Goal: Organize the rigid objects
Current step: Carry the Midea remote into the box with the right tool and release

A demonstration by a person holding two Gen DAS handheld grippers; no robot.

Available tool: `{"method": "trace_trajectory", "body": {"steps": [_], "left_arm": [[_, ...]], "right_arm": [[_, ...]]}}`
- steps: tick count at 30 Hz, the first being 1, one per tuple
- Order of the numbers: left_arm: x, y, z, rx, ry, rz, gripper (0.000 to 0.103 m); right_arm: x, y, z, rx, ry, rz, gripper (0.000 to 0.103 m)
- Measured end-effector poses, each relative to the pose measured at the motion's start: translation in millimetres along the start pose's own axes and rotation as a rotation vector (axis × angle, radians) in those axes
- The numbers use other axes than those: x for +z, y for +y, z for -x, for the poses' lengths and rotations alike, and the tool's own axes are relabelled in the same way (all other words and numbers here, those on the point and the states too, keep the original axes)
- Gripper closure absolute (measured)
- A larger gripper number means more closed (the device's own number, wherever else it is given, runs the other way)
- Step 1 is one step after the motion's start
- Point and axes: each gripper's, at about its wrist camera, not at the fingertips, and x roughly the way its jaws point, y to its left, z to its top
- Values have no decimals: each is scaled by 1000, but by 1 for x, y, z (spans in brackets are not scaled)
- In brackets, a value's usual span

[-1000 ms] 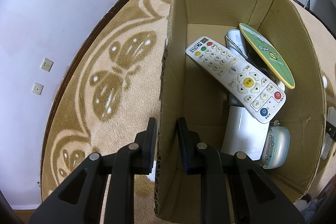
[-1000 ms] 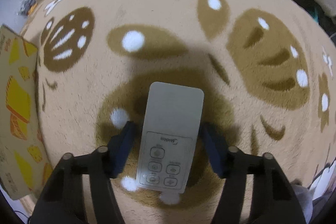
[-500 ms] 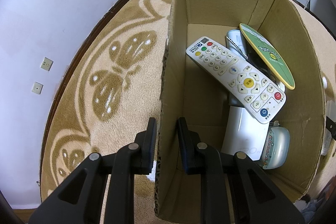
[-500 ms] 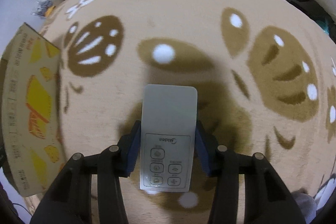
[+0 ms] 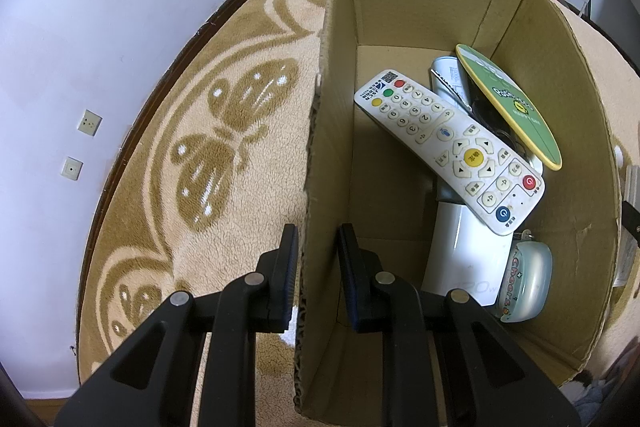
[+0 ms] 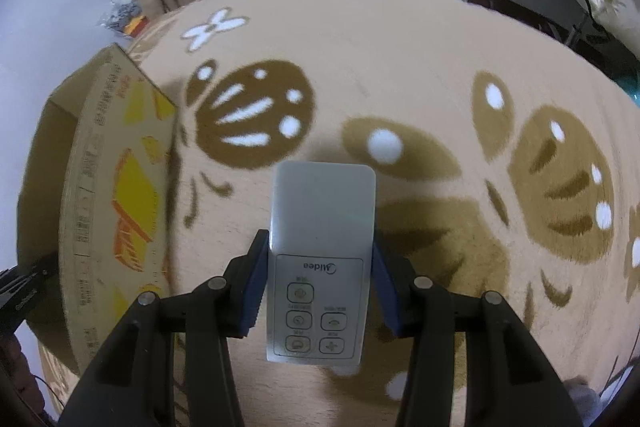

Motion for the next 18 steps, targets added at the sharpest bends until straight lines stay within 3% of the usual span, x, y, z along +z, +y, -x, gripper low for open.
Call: {"method": "trace_trajectory", "body": {"steps": [5,18], "left_arm": [[0,0,0,-1,1,0,83],[1,0,0,-3,2,2,83]], "right_arm": [[20,26,-2,21,-33,37,51],[50,73,38,103,-133,136,51]]}}
